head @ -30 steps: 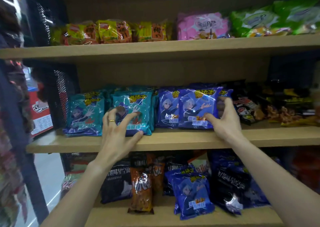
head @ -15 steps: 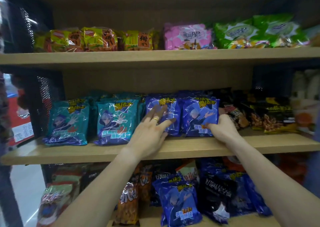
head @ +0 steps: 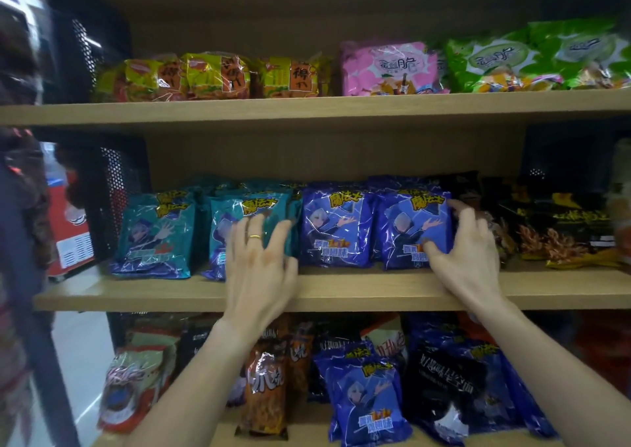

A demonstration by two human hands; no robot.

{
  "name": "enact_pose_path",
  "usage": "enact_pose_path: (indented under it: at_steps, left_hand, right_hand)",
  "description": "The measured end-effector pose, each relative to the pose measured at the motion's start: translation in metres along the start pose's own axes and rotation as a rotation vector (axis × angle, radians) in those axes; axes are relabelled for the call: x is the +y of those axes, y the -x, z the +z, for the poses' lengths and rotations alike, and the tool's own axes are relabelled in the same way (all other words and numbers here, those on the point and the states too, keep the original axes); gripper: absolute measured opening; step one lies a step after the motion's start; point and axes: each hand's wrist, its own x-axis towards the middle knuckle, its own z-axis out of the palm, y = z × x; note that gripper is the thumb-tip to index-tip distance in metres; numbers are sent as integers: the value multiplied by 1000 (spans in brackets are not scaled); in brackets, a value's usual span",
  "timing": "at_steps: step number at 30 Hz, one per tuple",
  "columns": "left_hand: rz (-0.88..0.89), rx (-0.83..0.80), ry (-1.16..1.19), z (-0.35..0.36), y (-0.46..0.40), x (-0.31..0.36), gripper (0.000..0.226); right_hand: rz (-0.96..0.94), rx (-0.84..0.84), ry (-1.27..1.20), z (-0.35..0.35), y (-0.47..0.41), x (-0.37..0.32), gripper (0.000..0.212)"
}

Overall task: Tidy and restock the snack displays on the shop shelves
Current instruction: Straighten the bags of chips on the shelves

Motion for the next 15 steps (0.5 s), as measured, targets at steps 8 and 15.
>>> enact_pose_path:
  at_steps: [8,15]
  left_hand:
    - [-50,-199,-1,2,6,-28,54]
    - [82,-74,1,-7,17,-26,55]
  right_hand:
    - [-83,-121,104,15,3,-1,47]
    - [-91,50,141,-2,14,14,44]
